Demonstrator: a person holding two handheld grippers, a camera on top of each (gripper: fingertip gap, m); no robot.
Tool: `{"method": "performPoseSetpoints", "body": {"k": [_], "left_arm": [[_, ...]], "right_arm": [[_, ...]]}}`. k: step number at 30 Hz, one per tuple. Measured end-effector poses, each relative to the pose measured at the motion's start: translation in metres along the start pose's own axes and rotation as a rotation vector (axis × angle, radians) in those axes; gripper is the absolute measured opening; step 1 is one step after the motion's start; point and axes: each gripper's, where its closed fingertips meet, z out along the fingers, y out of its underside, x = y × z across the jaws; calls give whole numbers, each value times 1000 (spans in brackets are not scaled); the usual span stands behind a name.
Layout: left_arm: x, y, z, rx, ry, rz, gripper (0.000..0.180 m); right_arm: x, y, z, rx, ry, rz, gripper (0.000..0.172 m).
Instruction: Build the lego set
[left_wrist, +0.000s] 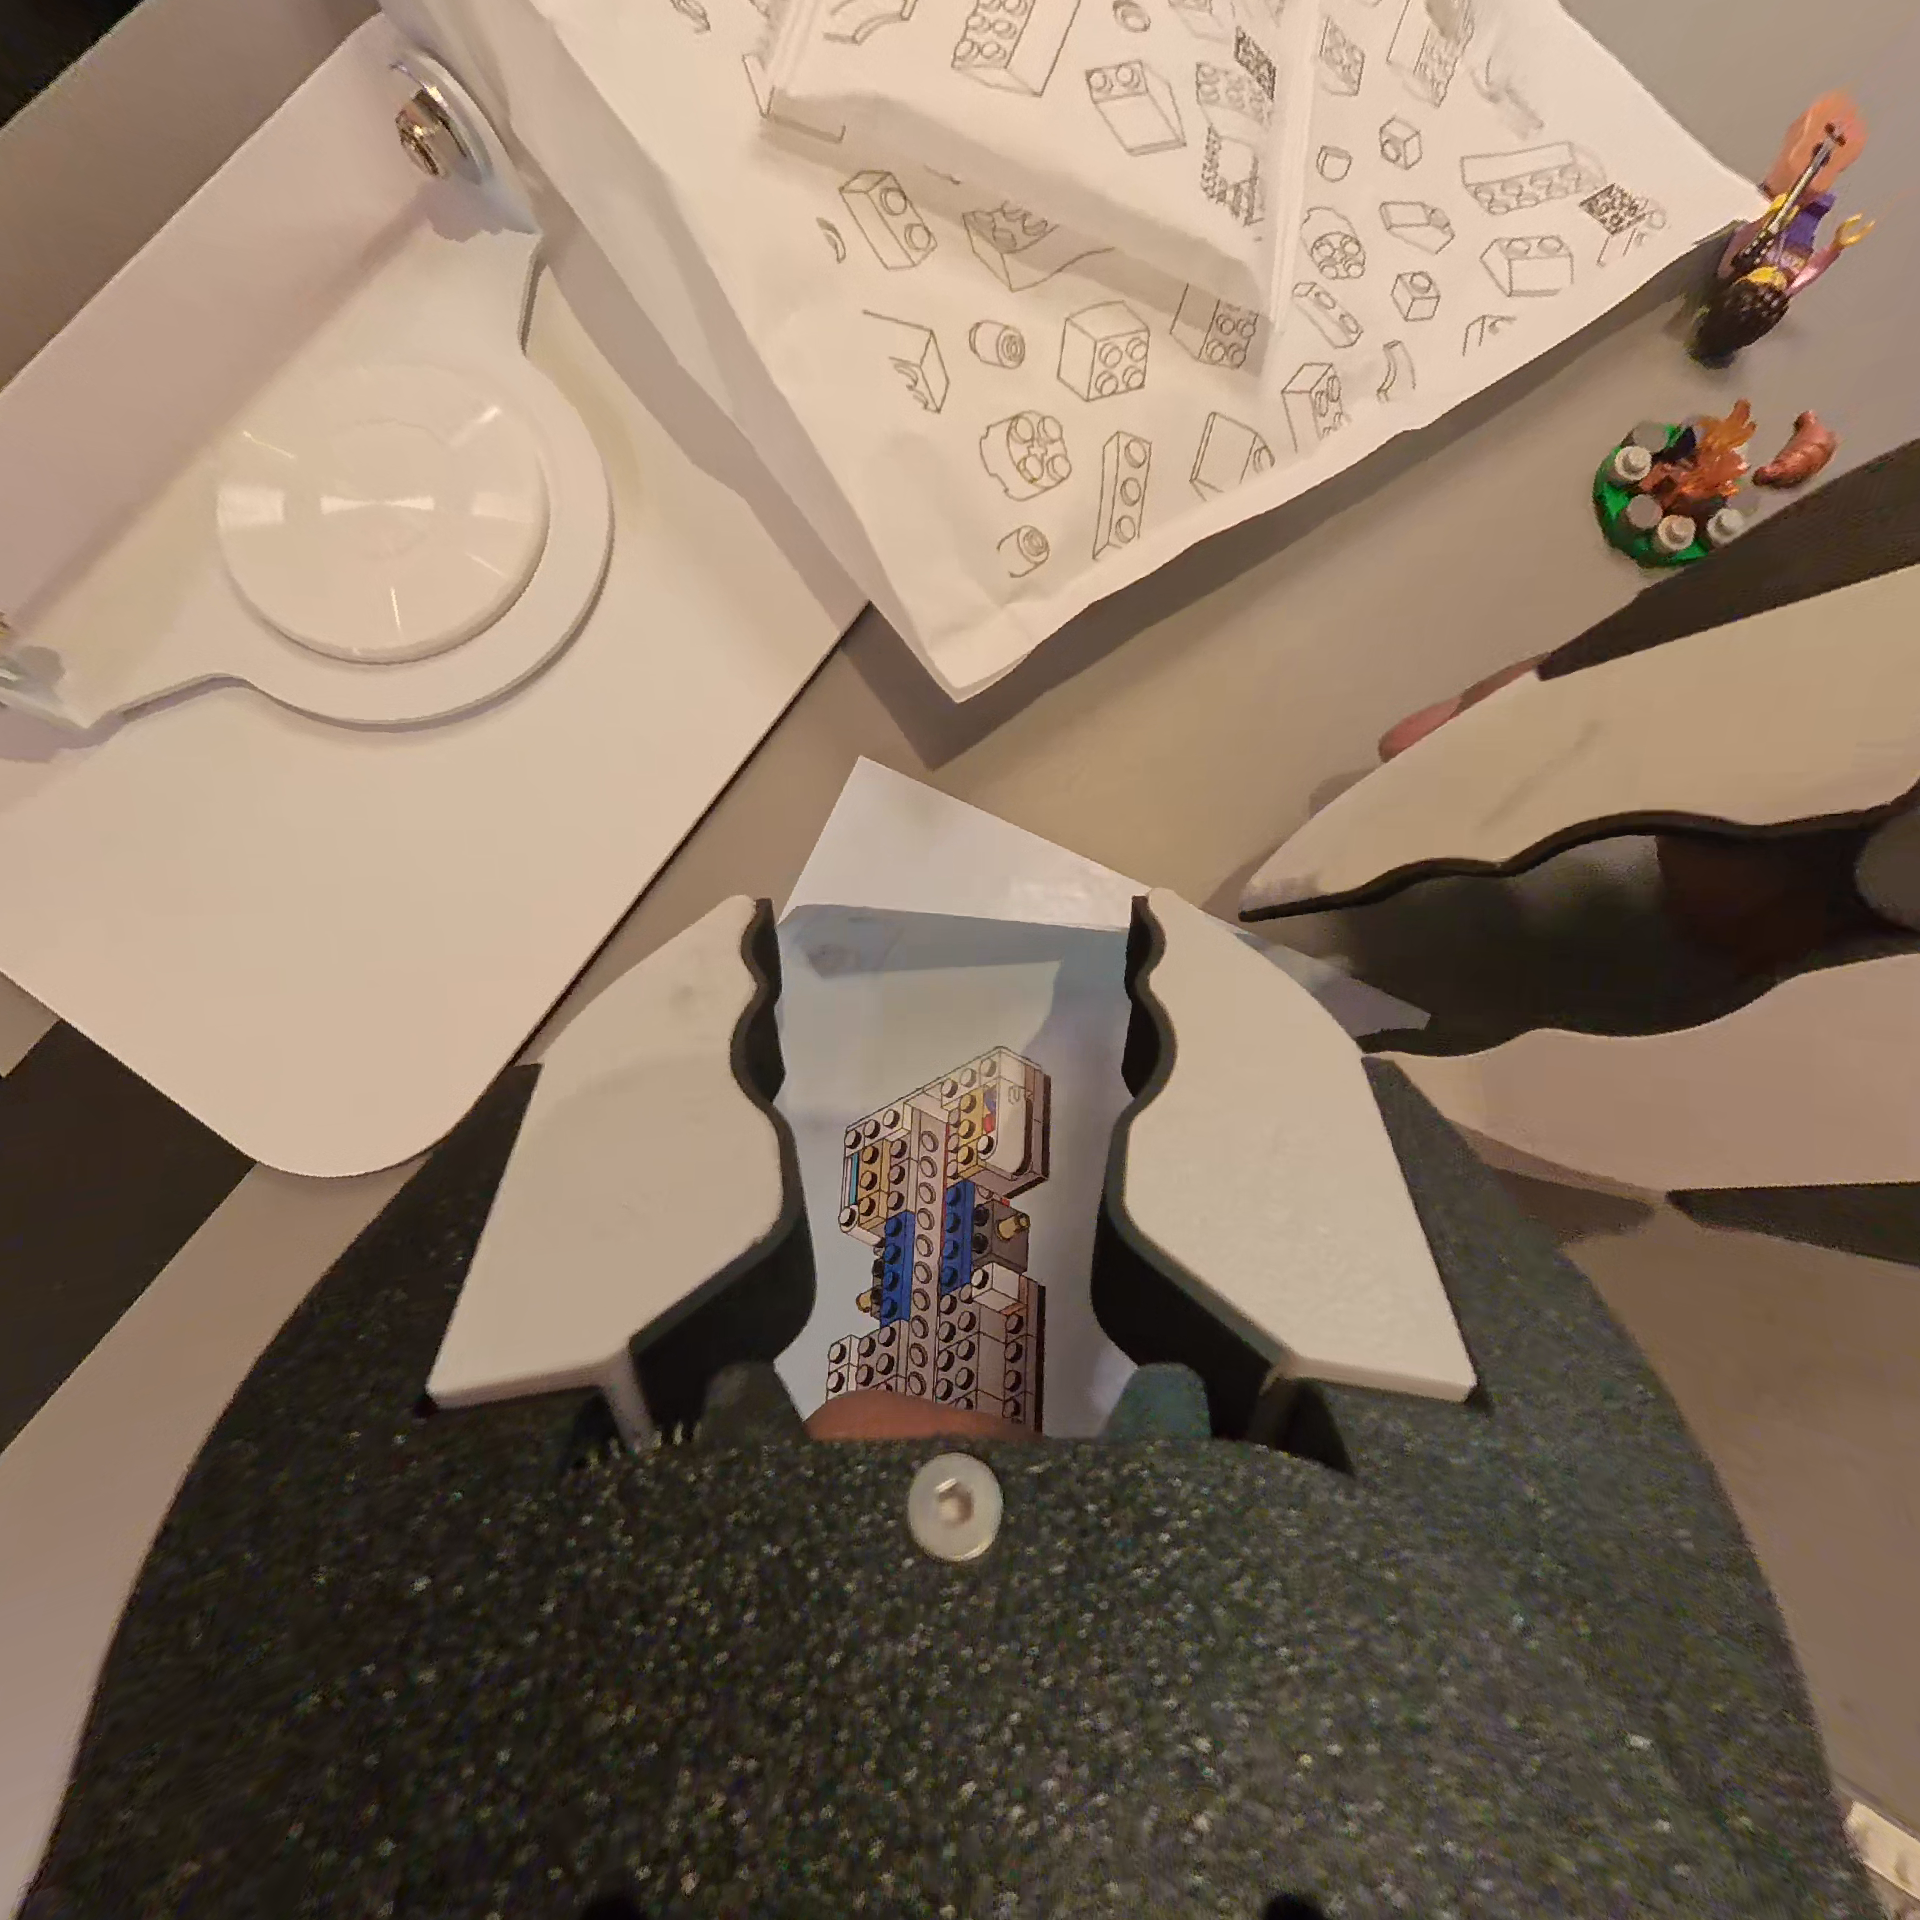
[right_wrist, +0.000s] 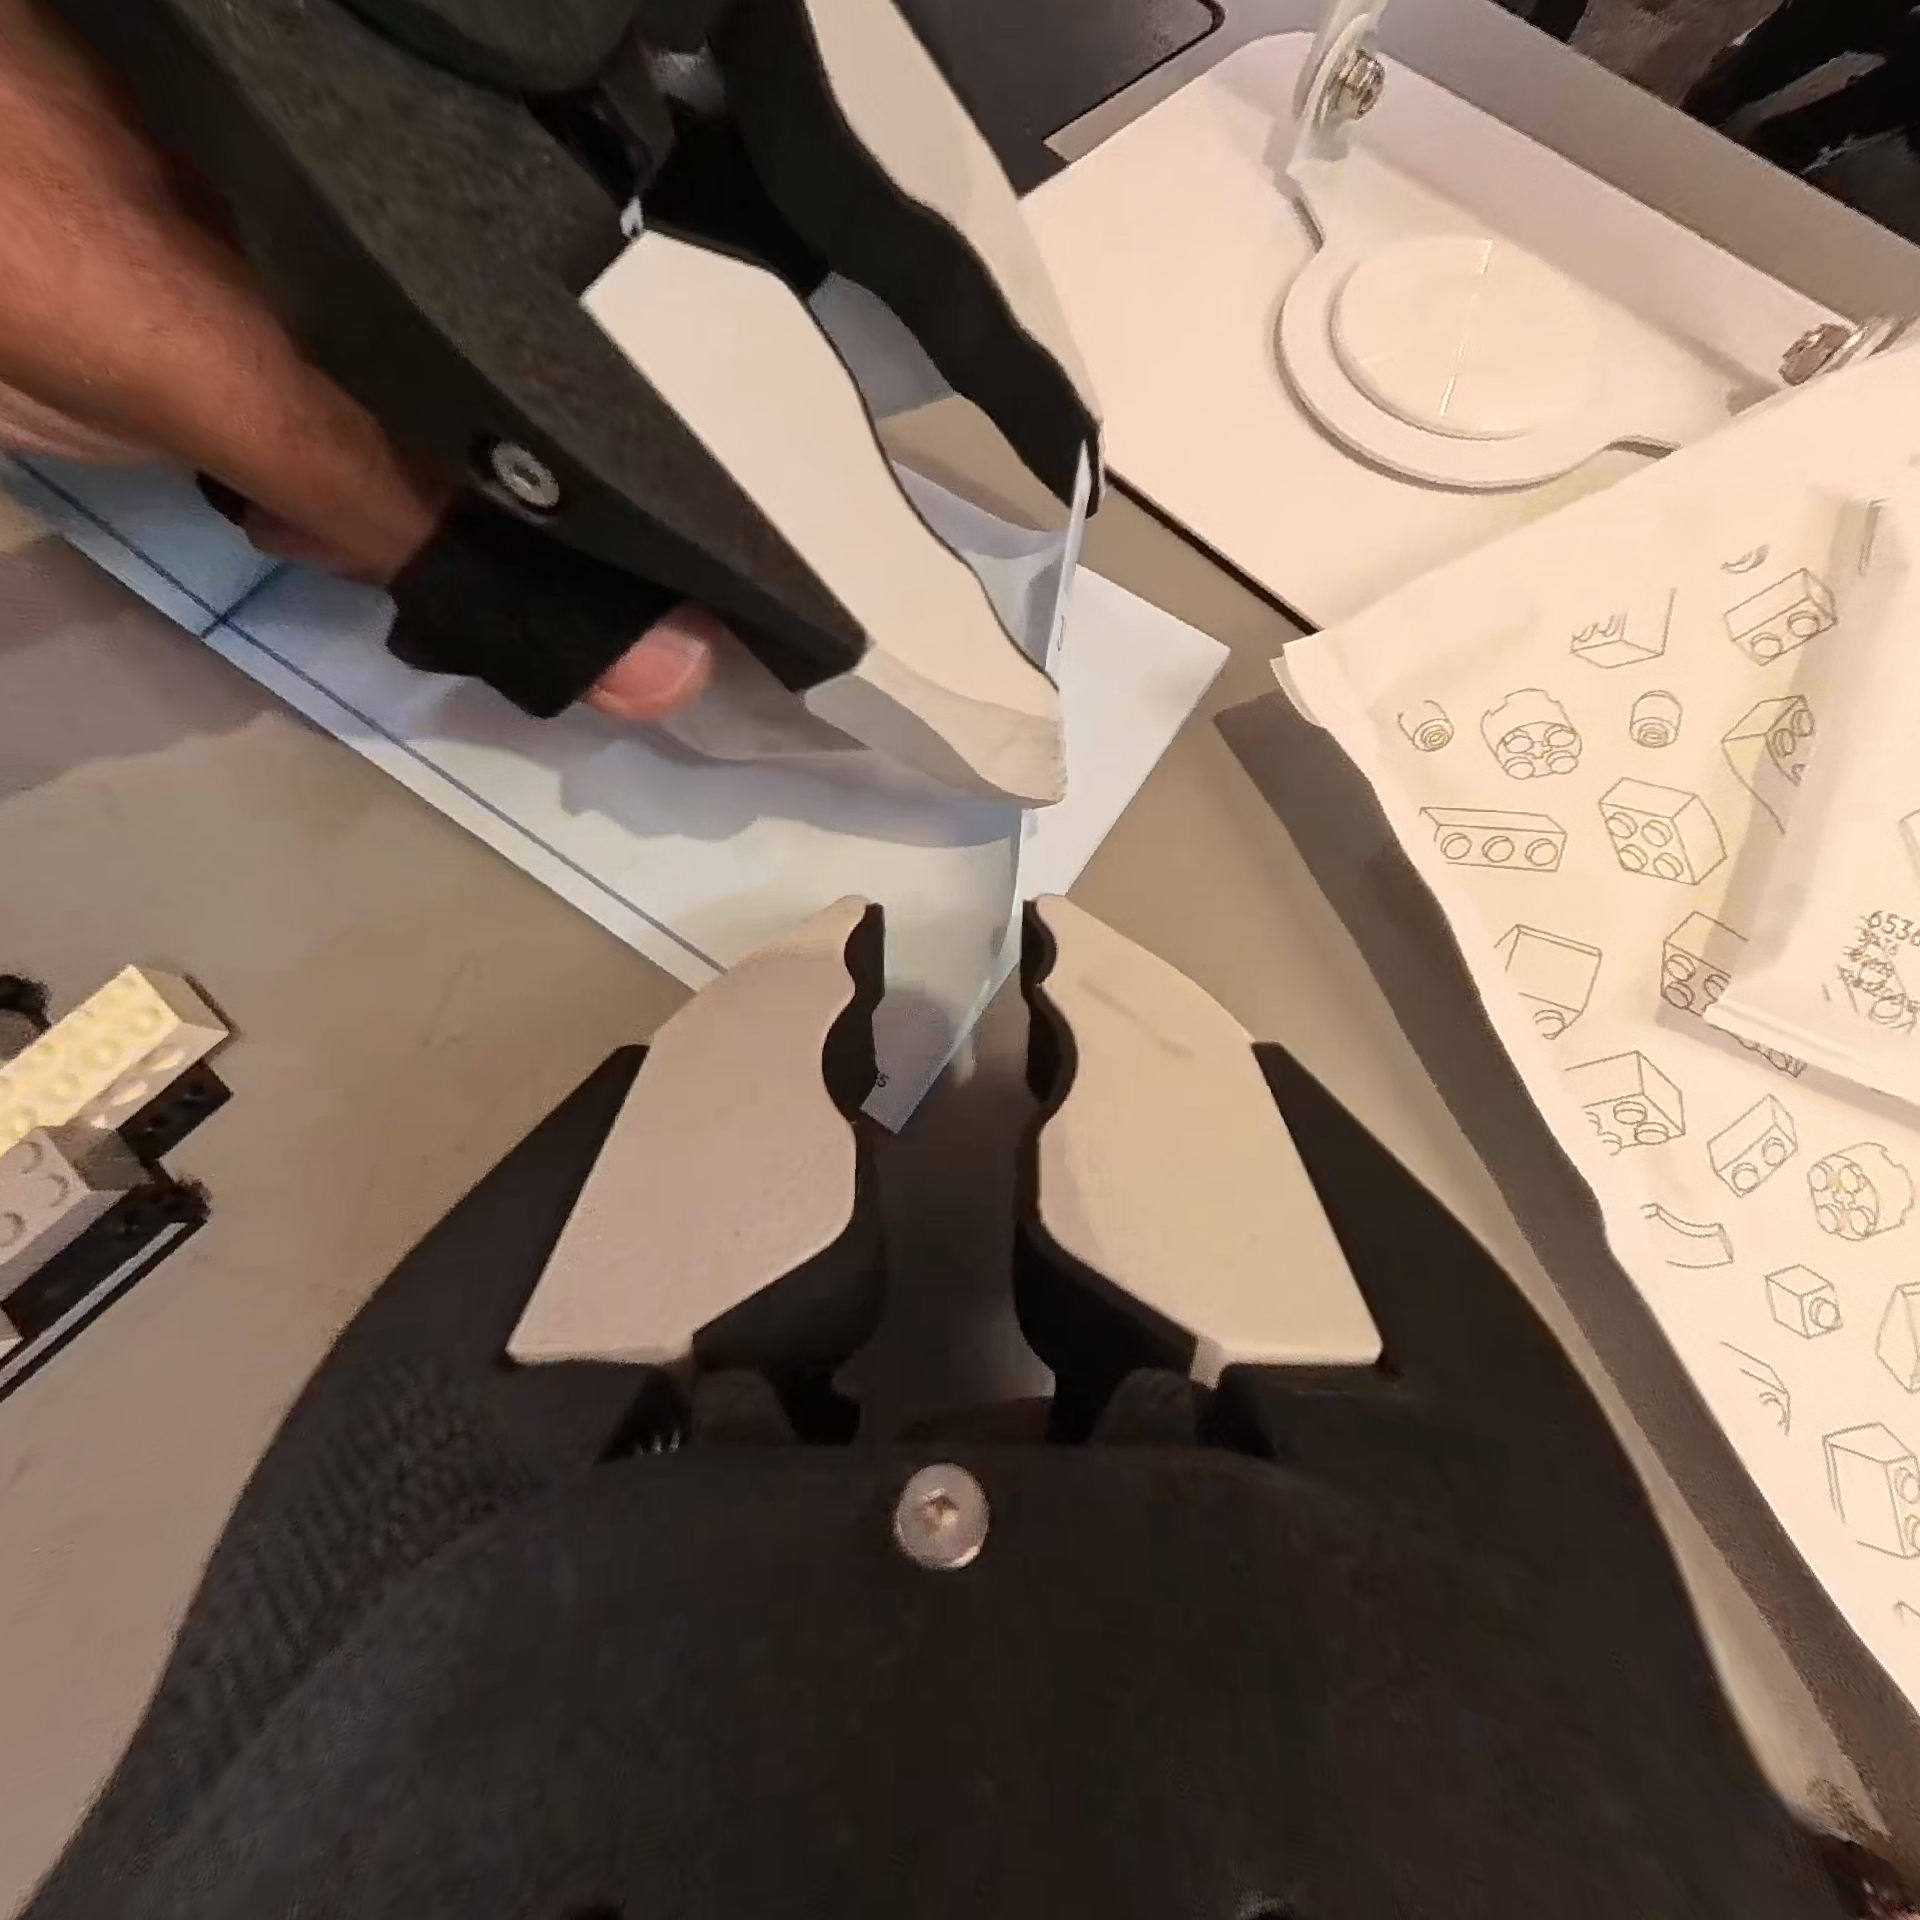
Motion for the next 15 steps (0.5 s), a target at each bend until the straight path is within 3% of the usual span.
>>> {"method": "performPoseSetpoints", "body": {"k": [9,15], "left_arm": [[1,-1,0,11,10,-17,64],[1,-4,-4,26,13,-20,62]], "right_arm": [[9,-2,7,-27,70,-27,24],[9,-5,12,-29,79,-43,4]]}}
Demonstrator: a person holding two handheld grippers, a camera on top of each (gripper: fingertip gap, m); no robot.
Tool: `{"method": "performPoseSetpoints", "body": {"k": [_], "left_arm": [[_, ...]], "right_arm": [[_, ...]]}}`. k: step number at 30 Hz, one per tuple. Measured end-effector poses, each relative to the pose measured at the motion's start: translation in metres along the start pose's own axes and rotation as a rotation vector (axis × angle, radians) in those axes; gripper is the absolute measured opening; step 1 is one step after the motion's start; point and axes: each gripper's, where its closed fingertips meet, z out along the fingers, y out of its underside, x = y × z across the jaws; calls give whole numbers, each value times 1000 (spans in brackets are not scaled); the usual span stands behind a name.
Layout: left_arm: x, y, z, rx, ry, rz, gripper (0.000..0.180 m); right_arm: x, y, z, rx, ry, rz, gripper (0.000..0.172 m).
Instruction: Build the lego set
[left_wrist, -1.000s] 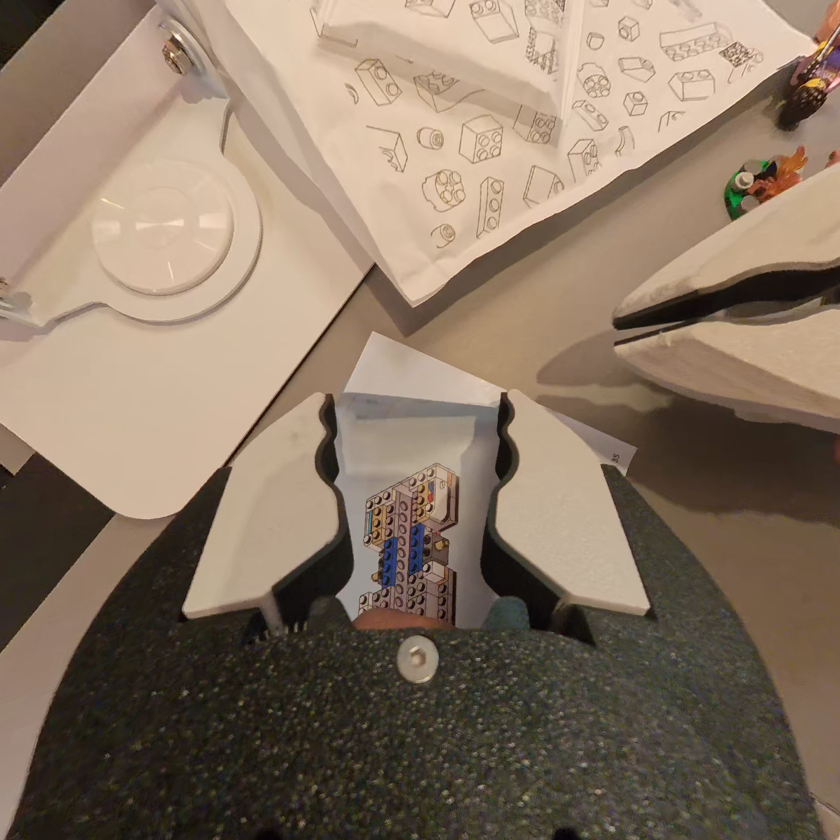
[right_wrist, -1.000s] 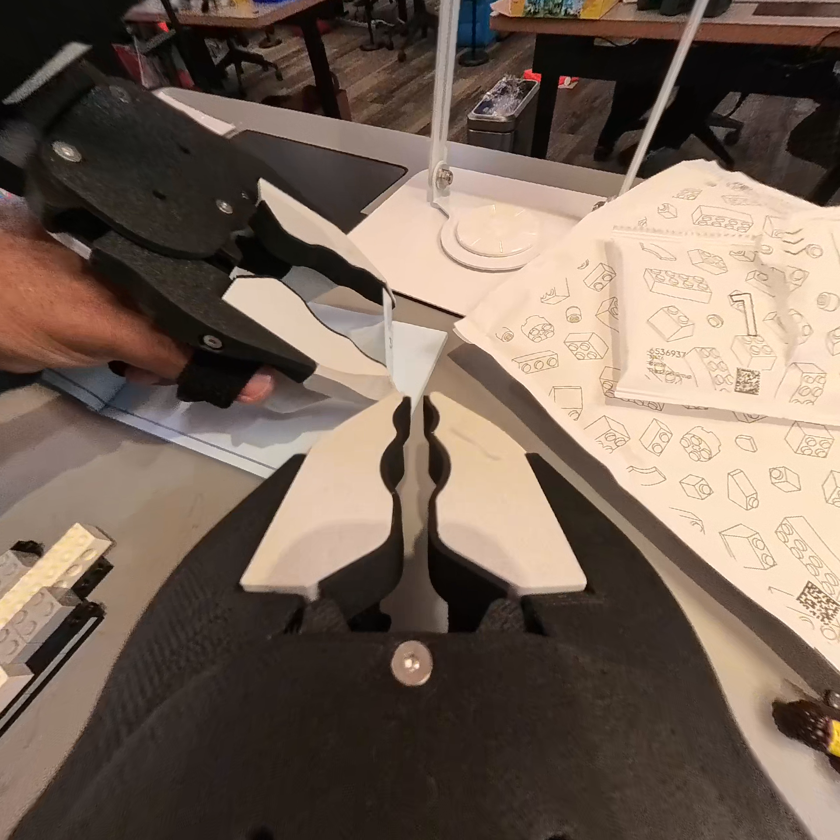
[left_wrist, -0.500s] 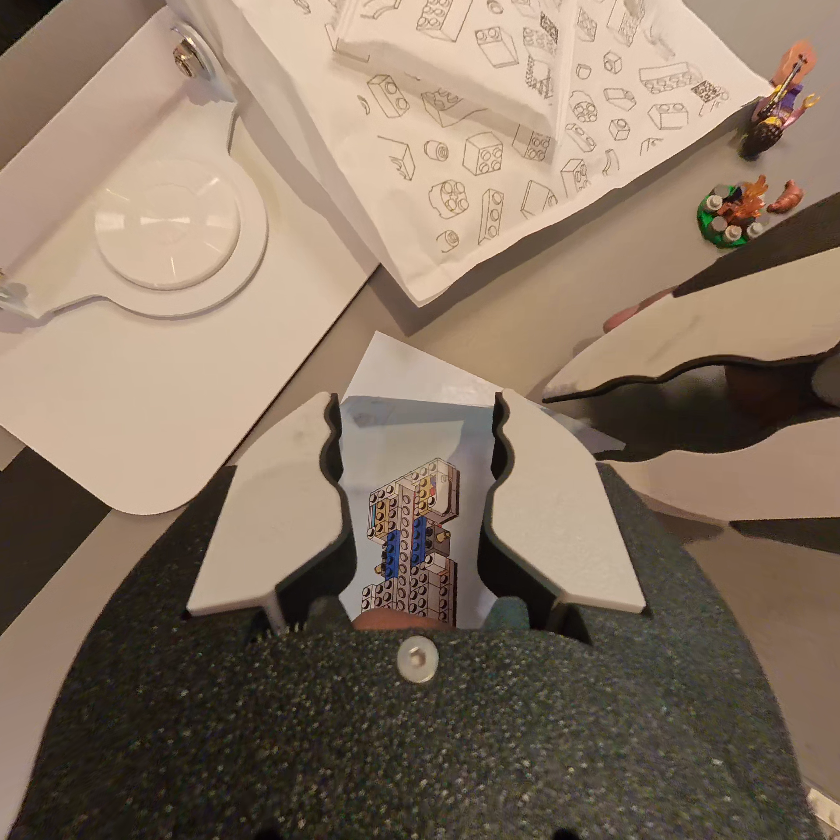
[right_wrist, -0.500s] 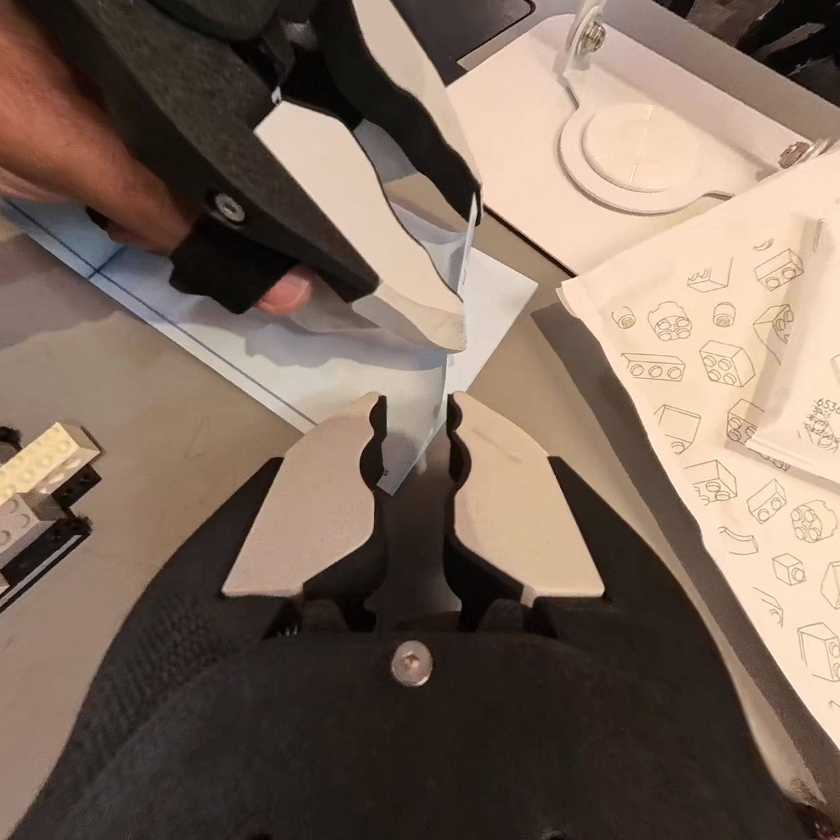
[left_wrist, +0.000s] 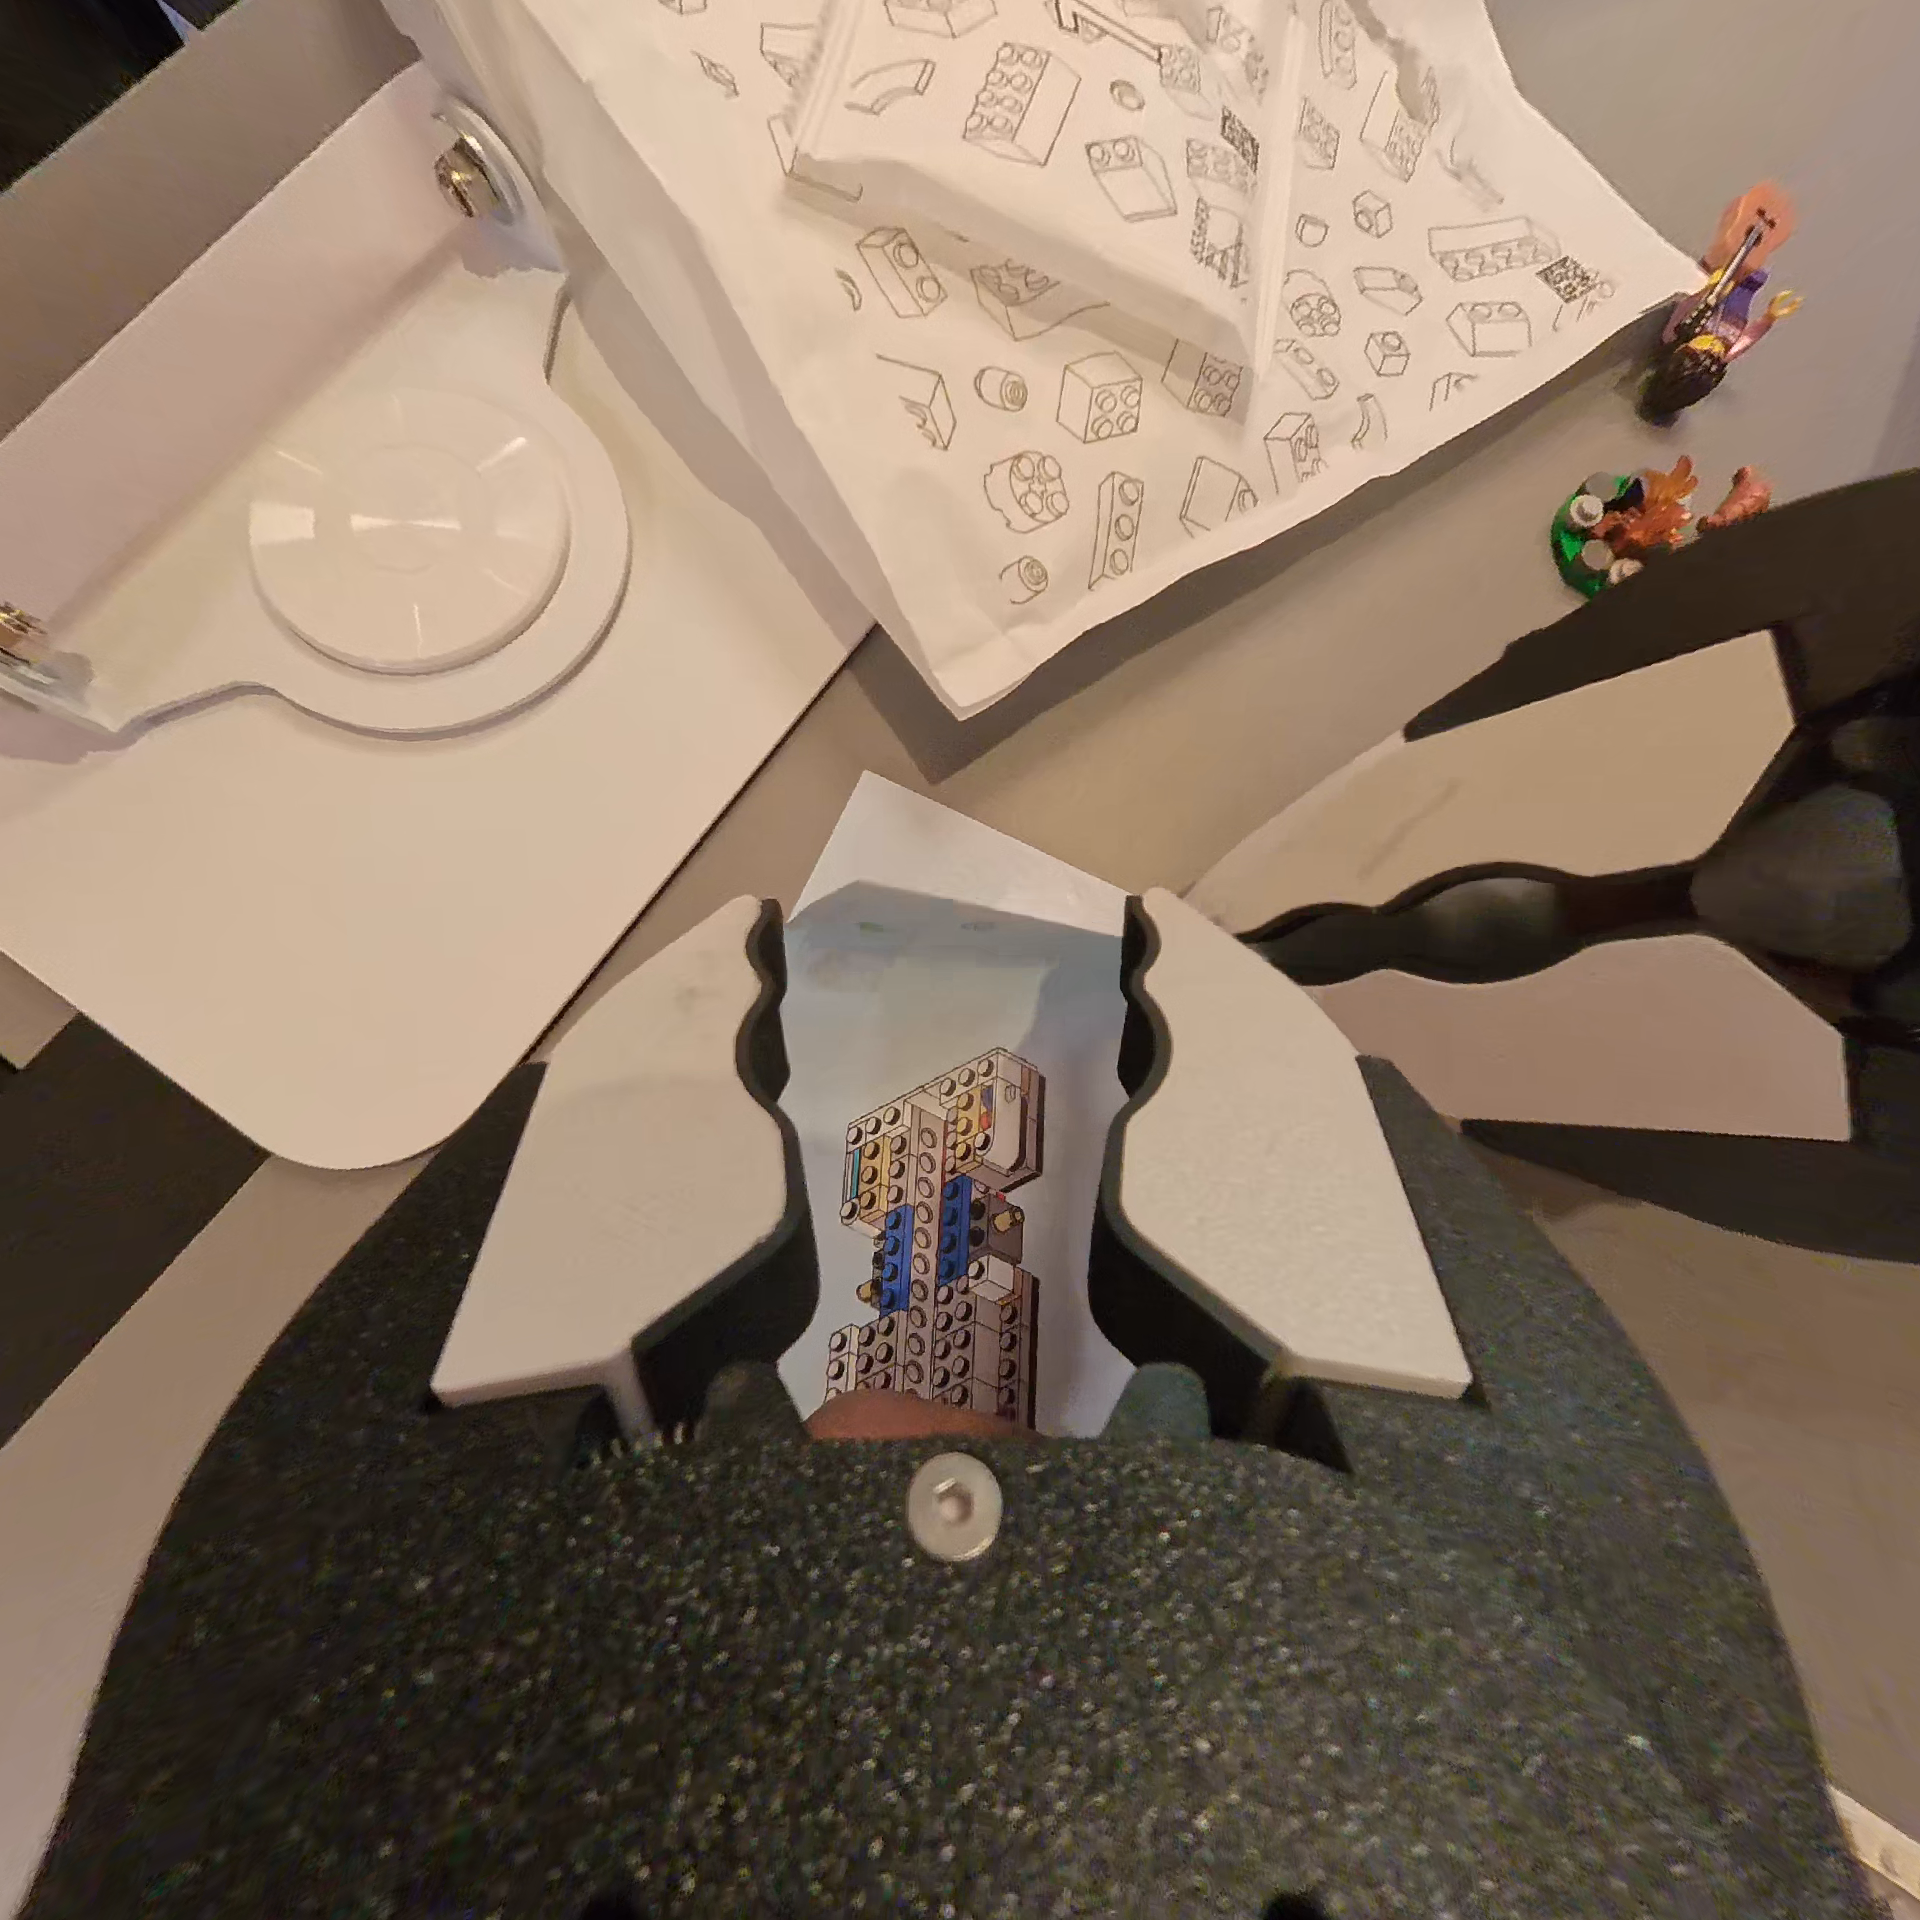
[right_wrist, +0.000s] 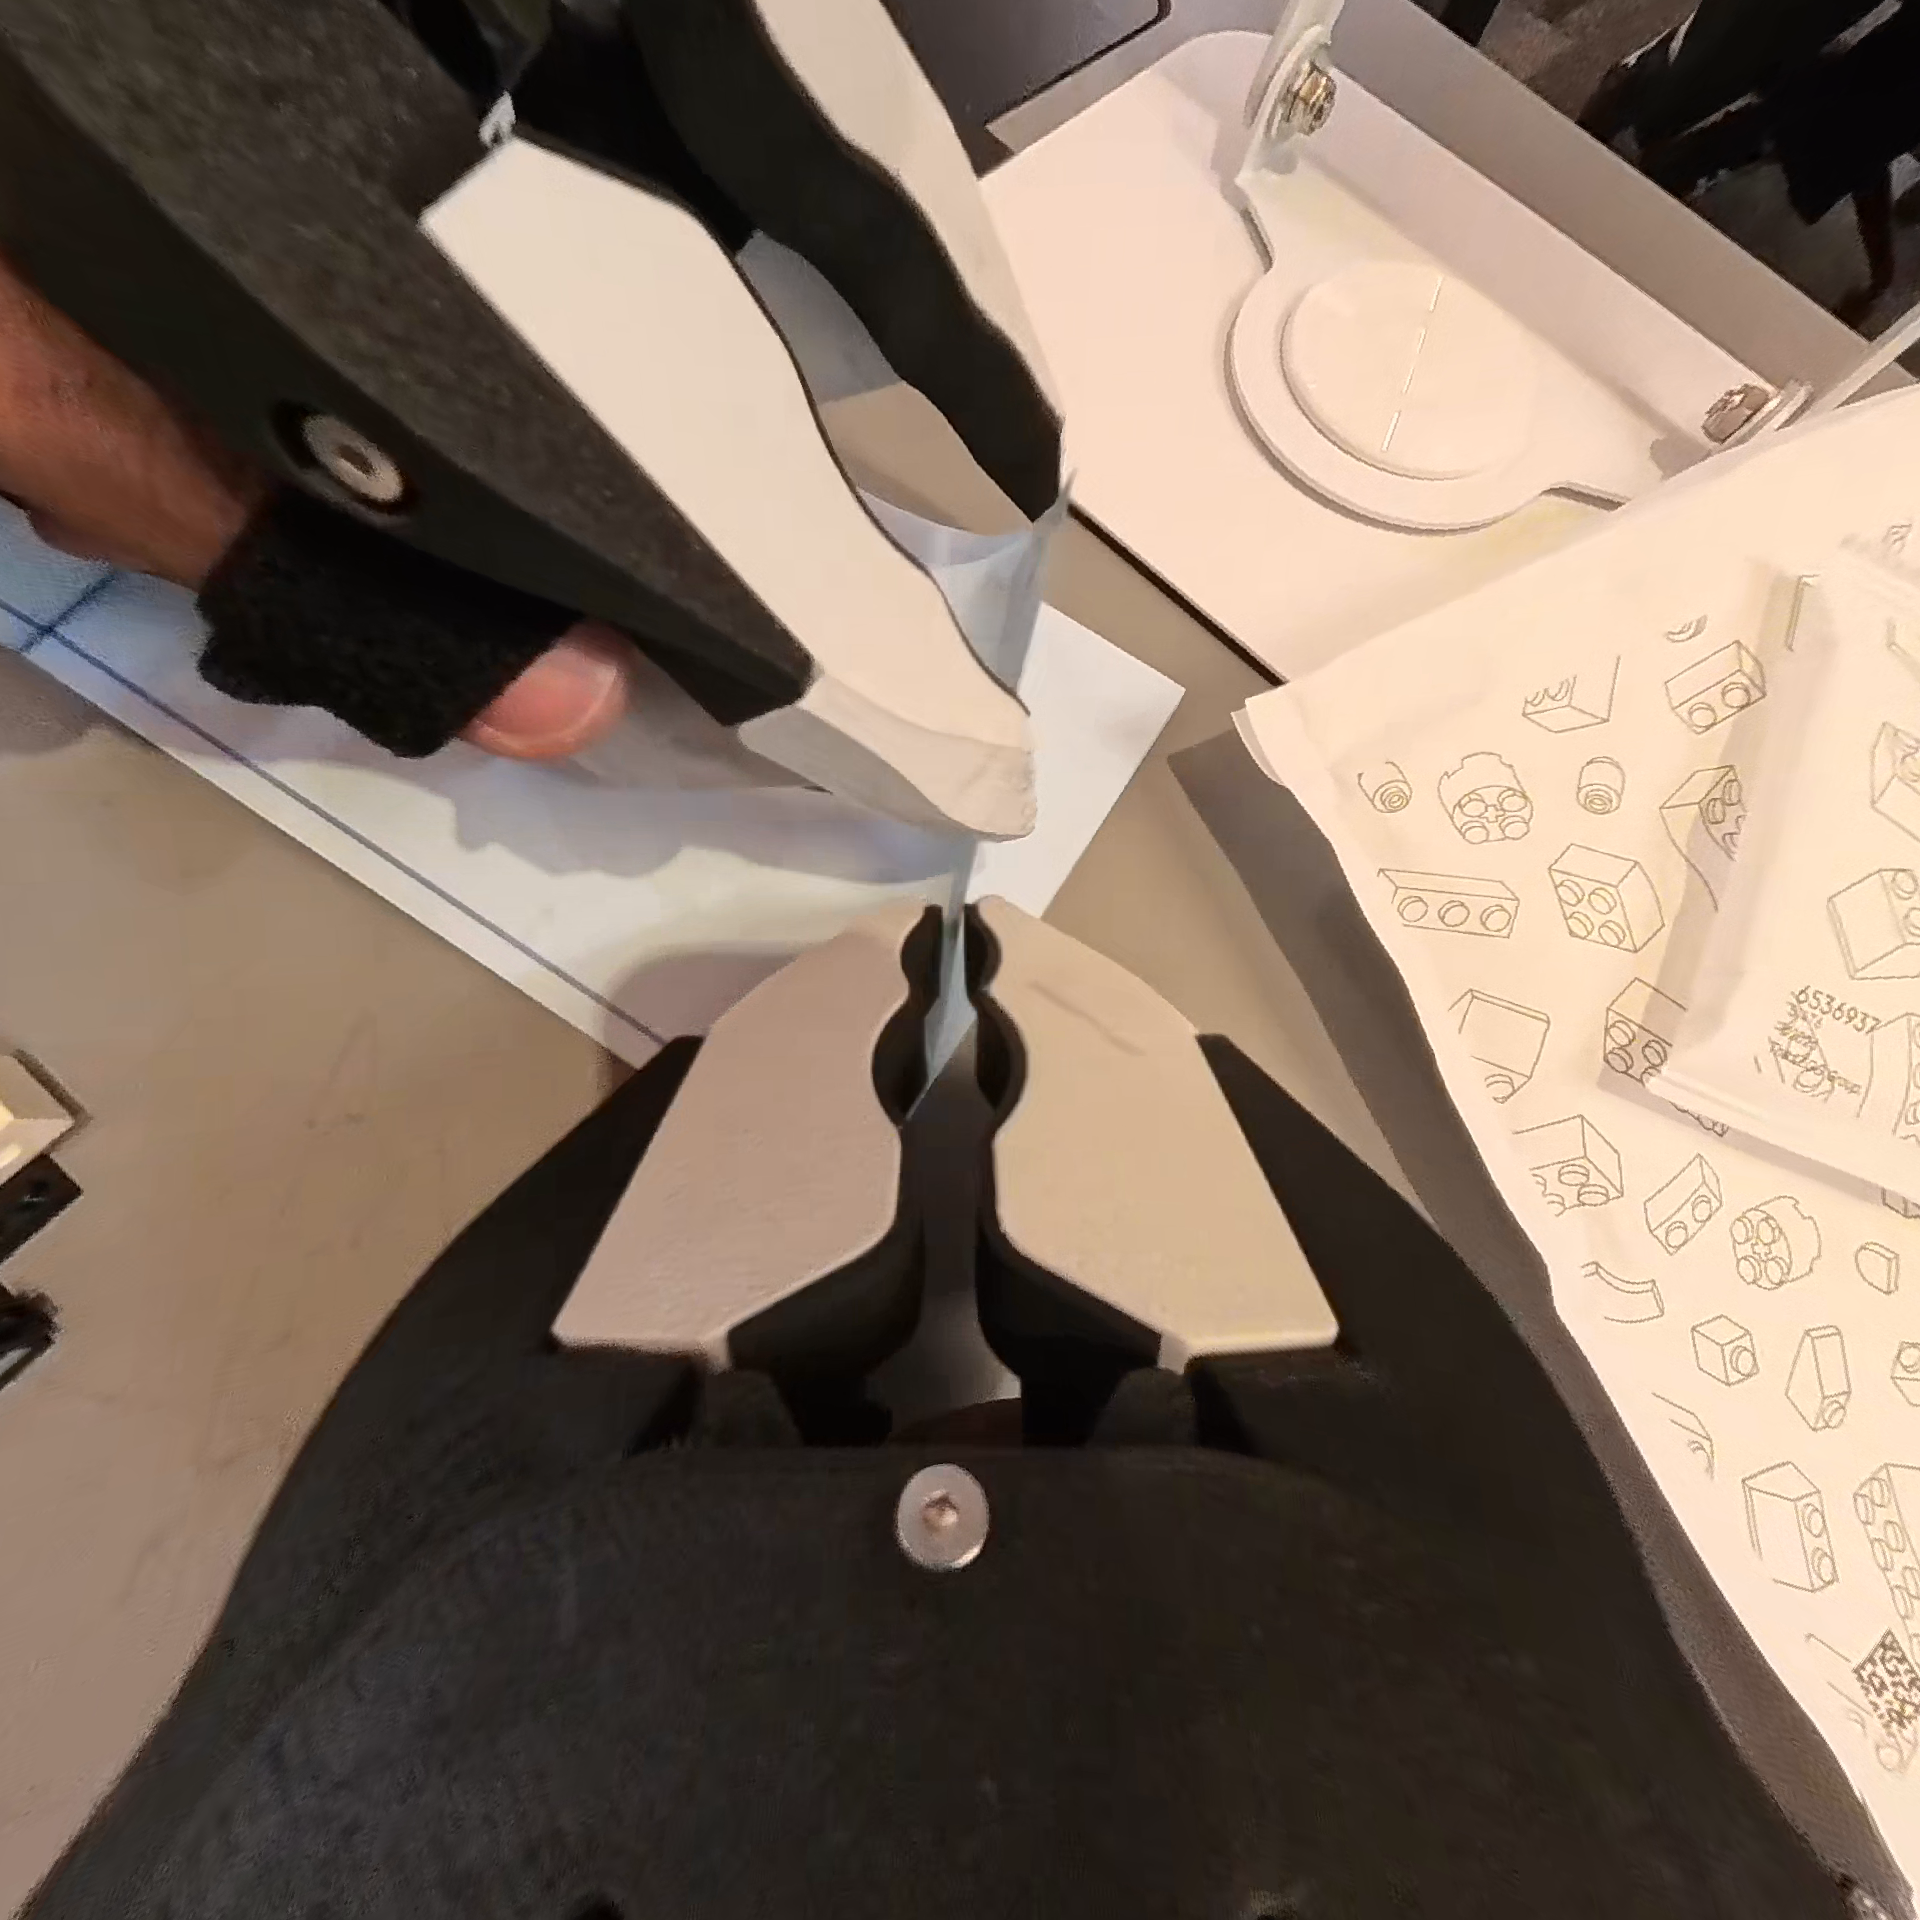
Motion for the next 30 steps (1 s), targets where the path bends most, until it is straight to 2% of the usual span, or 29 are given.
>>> {"method": "performPoseSetpoints", "body": {"k": [4,9,12,16,19,22,30], "left_arm": [[-2,-8,-9,40,-19,0,63],[-6,-26,-42,220,-142,17,66],[0,-15,-60,259,-233,46,66],[28,12,-71,260,-297,129,65],[42,34,-67,212,-372,247,63],[43,44,-61,181,-448,328,54],[55,46,-55,175,-395,332,51]], "right_arm": [[-2,-4,0,18,-12,14,1],[0,-12,-9,50,-57,106,0],[0,-22,-15,80,-117,220,0],[0,-30,-18,91,-166,332,0],[0,-35,-18,96,-184,393,0],[-2,-41,-21,110,-193,428,0],[-3,-48,-23,132,-205,476,0]]}}
